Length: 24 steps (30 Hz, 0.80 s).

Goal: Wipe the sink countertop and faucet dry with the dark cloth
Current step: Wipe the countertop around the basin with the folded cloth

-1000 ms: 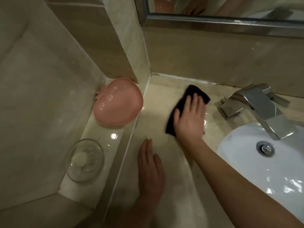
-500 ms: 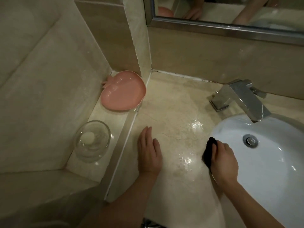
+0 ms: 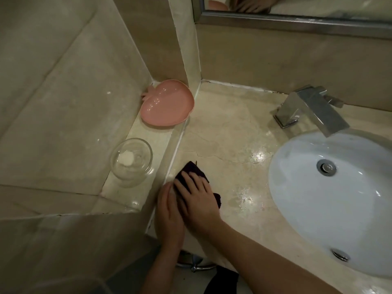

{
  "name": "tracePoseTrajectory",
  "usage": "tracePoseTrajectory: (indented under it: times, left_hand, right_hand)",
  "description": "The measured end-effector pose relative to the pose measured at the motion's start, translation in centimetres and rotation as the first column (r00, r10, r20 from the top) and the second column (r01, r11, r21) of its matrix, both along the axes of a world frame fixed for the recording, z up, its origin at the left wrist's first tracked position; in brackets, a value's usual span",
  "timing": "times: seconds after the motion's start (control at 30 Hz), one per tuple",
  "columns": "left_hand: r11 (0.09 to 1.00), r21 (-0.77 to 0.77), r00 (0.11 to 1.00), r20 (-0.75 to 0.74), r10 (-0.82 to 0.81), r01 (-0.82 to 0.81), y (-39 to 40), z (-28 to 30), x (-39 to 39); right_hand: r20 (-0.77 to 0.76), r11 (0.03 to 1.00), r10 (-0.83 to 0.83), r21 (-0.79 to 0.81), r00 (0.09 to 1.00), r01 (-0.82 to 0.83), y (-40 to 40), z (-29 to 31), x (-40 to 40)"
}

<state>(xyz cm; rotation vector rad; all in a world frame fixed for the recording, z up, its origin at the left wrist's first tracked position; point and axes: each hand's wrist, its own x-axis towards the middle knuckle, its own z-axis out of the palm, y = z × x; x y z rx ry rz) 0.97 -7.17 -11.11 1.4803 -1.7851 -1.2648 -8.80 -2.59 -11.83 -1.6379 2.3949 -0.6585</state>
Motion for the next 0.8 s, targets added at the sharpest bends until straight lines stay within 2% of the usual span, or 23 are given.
tracePoseTrajectory:
  times: [0.1,0.17,0.33,0.47,0.6,0.7,0.8]
  left_hand:
    - [0.997,-0.064,0.998,0.036,-0.047,0.049,0.0,-0.1,0.1]
    - [0.990,-0.122,0.997,0.028,-0.071,0.074,-0.2,-0.2,0.2]
    - [0.986,-0.079,0.986,0.095,-0.137,0.144,0.3,-0.1,0.0]
    - [0.979,-0.081,0.972,0.157,-0.172,0.187,0.6,0.2,0.3]
    - [0.989,-0.096,0.975,0.201,-0.093,0.114,1.6,2.0,2.1]
    - [0.991,-0.115,0.986,0.163,-0.044,0.064,2.5,2.9,3.6]
    - [0.989,-0.140,0.997,0.048,0.056,-0.048,3.0,3.6,4.4]
  right_hand:
    - [-0.022,1.000,0.021,-0.007,1.000,-0.021,-0.2,-0.6,-2.6]
    - [-0.007,0.996,-0.087,0.007,0.996,0.087,0.6,-0.3,-5.1]
    - [-0.005,0.946,-0.325,-0.009,0.946,0.325,7.2,-0.2,-10.9]
    - [-0.024,0.937,-0.350,0.002,0.937,0.350,10.4,0.8,-13.5]
    - [0.202,0.855,-0.484,-0.097,0.852,0.509,9.2,4.2,-12.2]
    - [0.301,0.887,-0.376,-0.157,0.876,0.435,5.7,5.7,-5.7]
    - [0.249,0.971,-0.114,-0.179,0.962,0.161,1.8,3.4,2.4]
